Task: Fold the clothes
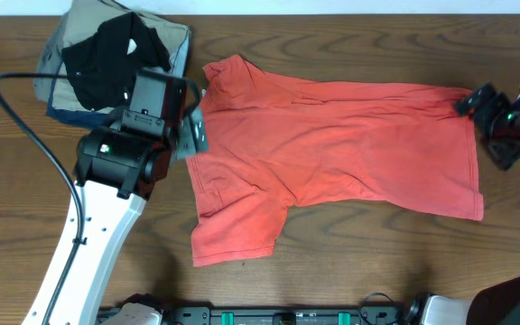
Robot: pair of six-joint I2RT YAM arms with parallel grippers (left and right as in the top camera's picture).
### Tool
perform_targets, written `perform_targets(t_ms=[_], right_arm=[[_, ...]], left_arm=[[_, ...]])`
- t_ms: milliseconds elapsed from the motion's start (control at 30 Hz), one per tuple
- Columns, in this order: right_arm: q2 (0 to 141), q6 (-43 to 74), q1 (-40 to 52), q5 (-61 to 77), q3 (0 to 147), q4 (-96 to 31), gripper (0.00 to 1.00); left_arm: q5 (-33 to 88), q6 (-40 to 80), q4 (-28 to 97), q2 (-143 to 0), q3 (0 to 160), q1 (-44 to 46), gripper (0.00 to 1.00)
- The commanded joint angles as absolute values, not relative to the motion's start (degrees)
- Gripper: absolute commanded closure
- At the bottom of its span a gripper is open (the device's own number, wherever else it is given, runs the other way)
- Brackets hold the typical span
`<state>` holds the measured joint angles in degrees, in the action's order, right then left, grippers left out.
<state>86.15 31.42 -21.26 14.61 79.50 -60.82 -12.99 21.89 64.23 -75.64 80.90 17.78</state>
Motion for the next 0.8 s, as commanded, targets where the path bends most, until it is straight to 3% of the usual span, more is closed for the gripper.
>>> perform_targets(t_ms=[0, 333, 767], right_arm=[[86.1, 31.3, -21.3, 11.6, 79.8, -65.2, 0.01], [83.6, 40.9, -21.4, -5.0, 79.8, -77.6, 0.01], [82.6, 40.7, -21.1, -5.8, 69.7, -75.4, 0.01]], left_arm=[[-11.3, 27.2, 69.2, -76.0, 80.6, 17.7, 0.02], [-11.3, 33.8, 77.9, -74.5, 75.1, 17.4, 0.02], [-3.6, 36.0, 72.3, -70.9, 60.3, 17.4, 0.02]])
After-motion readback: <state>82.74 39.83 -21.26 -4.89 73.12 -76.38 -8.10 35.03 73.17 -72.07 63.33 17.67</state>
